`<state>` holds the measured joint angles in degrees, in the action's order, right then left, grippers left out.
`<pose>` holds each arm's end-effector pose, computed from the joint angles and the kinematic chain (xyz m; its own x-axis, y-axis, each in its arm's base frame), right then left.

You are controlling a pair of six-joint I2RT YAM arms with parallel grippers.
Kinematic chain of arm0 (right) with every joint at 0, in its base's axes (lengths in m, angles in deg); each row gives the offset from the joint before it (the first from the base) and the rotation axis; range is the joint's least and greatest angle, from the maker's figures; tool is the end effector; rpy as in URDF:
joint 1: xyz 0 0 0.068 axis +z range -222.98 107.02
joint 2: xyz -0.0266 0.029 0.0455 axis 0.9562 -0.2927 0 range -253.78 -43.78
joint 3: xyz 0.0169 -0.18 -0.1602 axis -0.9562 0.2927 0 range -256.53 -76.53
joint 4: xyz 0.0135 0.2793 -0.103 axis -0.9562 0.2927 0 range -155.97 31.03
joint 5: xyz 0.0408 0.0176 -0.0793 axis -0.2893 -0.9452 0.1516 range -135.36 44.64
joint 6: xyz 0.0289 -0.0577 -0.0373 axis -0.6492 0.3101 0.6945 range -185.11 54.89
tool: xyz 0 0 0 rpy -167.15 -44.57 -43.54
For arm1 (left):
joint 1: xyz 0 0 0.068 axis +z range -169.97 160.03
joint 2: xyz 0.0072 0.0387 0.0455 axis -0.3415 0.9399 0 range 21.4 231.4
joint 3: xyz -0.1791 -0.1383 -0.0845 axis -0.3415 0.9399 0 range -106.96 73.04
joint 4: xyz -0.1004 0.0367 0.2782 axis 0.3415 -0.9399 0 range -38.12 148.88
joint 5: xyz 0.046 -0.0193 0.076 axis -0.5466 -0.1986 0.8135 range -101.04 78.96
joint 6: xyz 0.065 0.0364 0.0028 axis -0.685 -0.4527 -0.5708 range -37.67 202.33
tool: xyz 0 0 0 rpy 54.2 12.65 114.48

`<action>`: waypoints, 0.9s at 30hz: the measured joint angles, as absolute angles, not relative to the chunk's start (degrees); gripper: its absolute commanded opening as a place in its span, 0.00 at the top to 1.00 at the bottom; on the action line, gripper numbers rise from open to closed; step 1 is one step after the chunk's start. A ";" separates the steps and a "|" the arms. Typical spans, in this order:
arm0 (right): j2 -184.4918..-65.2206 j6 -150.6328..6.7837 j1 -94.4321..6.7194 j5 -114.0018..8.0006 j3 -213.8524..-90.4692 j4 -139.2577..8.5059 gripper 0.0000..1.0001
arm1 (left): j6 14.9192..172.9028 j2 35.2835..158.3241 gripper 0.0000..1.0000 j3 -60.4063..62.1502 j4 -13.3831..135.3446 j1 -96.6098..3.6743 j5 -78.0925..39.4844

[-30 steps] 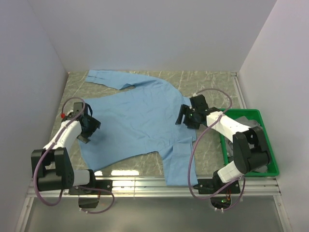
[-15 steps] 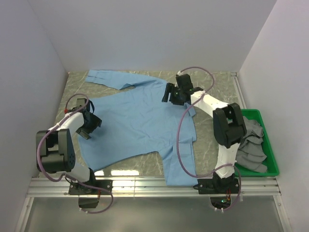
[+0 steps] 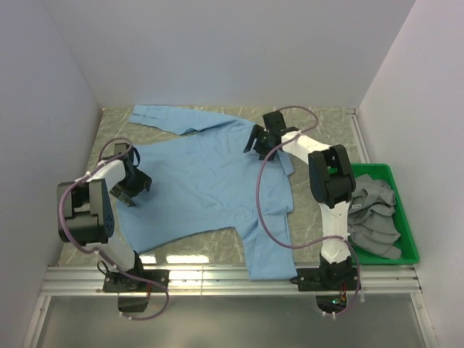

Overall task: Fold and stack the long sleeve shirts
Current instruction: Flatten the shirt out, then fold the shirt

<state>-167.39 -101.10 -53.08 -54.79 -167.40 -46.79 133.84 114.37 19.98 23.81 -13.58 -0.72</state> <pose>0.4693 0.1808 0.0965 -0.8520 0.3080 -0.4233 0.0863 0.8802 0.4668 0.3200 0.0472 0.0778 -0.4755 -0.8281 -0.2968 -0.8481 0.5212 -0.0952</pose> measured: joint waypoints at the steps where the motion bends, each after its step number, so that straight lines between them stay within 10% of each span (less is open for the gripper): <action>1: -167.41 -101.91 -53.72 -54.83 -167.40 -46.66 0.22 | 133.57 115.44 0.21 18.83 23.28 -13.31 -0.74; 19: -170.14 -107.83 -64.01 -51.71 -172.23 -44.02 0.21 | 125.86 144.46 0.21 -21.61 18.71 -13.60 -10.18; 27: -163.87 -105.05 -63.95 -49.11 -165.04 -44.76 0.21 | 125.44 139.85 0.15 -16.19 25.43 -16.59 -9.41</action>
<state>-163.87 -105.05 -63.95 -49.11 -165.04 -44.76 125.44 139.85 -16.19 25.43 -16.59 -9.41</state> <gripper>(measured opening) 0.786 0.847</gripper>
